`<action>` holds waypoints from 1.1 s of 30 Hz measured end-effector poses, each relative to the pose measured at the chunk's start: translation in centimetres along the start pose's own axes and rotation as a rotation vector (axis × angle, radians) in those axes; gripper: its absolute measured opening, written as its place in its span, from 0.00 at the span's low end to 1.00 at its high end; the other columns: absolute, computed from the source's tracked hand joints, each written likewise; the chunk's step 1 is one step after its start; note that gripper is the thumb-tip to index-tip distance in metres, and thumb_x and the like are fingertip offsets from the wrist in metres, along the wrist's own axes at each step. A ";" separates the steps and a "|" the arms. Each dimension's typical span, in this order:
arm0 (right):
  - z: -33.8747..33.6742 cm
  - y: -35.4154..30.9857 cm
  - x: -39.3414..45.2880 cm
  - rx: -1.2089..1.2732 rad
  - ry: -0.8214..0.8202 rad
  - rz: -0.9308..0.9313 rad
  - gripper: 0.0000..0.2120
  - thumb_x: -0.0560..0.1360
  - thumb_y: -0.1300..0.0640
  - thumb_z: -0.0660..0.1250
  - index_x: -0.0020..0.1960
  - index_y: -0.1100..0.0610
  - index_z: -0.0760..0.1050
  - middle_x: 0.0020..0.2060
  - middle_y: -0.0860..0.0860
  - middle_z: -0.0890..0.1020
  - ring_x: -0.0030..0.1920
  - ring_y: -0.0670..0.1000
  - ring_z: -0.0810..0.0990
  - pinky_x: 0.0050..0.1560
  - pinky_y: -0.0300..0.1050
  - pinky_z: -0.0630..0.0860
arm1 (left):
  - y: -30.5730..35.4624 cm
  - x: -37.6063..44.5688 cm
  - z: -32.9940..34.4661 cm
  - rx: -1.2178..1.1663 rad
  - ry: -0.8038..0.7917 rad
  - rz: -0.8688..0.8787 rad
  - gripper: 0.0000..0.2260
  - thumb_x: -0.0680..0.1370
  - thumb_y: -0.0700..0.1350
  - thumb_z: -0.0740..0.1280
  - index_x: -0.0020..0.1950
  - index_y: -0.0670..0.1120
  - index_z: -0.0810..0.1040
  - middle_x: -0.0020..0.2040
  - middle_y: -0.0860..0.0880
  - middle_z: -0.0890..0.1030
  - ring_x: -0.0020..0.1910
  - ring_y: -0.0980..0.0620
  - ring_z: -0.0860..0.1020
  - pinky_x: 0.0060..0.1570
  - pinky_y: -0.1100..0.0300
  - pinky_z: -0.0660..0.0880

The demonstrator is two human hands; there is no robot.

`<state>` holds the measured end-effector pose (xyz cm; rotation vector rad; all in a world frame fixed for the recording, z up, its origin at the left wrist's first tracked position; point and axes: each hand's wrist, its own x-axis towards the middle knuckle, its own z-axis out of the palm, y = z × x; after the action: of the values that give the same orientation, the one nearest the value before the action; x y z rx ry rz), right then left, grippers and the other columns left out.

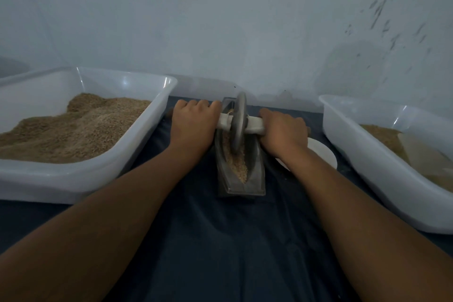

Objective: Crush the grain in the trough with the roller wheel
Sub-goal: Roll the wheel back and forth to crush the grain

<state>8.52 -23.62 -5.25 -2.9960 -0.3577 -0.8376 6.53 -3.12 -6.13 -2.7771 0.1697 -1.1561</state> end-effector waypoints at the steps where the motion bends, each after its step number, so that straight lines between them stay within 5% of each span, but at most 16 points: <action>1: 0.1 0.1 0.3 0.003 -0.014 -0.003 0.08 0.76 0.51 0.68 0.53 0.50 0.72 0.44 0.49 0.80 0.42 0.56 0.76 0.43 0.49 0.62 | 0.0 0.2 0.2 0.004 -0.002 0.000 0.03 0.76 0.43 0.65 0.49 0.49 0.72 0.43 0.48 0.79 0.41 0.44 0.78 0.43 0.52 0.64; 8: -0.1 0.5 2.2 0.006 -0.141 0.026 0.06 0.73 0.51 0.70 0.50 0.45 0.75 0.40 0.47 0.76 0.39 0.53 0.73 0.32 0.43 0.59 | -0.1 1.0 1.0 0.006 0.012 0.005 0.02 0.77 0.43 0.62 0.49 0.48 0.73 0.42 0.48 0.80 0.41 0.45 0.79 0.43 0.53 0.64; 13: -0.2 0.5 2.8 0.045 -0.201 0.046 0.07 0.74 0.51 0.70 0.50 0.45 0.75 0.43 0.49 0.79 0.41 0.54 0.73 0.38 0.46 0.66 | -0.2 1.4 0.9 0.023 -0.005 0.018 0.03 0.77 0.44 0.64 0.50 0.49 0.72 0.42 0.49 0.79 0.40 0.46 0.78 0.42 0.54 0.63; 23: -0.4 -0.5 0.0 0.015 0.005 0.001 0.05 0.77 0.55 0.67 0.52 0.48 0.74 0.46 0.50 0.81 0.48 0.57 0.80 0.44 0.50 0.63 | 0.3 -1.1 0.3 -0.011 0.098 -0.022 0.06 0.73 0.41 0.69 0.47 0.47 0.73 0.40 0.46 0.78 0.38 0.43 0.77 0.42 0.50 0.69; 33: -1.5 -0.9 -3.4 0.027 0.064 0.022 0.06 0.76 0.59 0.66 0.51 0.52 0.71 0.43 0.49 0.75 0.44 0.53 0.70 0.46 0.50 0.60 | 0.8 -3.2 -1.6 -0.017 0.059 -0.015 0.07 0.77 0.42 0.64 0.53 0.47 0.70 0.46 0.46 0.75 0.45 0.44 0.74 0.49 0.50 0.69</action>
<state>4.75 -23.55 -5.77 -2.9349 -0.3317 -0.9163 3.09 -3.51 -7.39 -2.7655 0.1655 -1.2468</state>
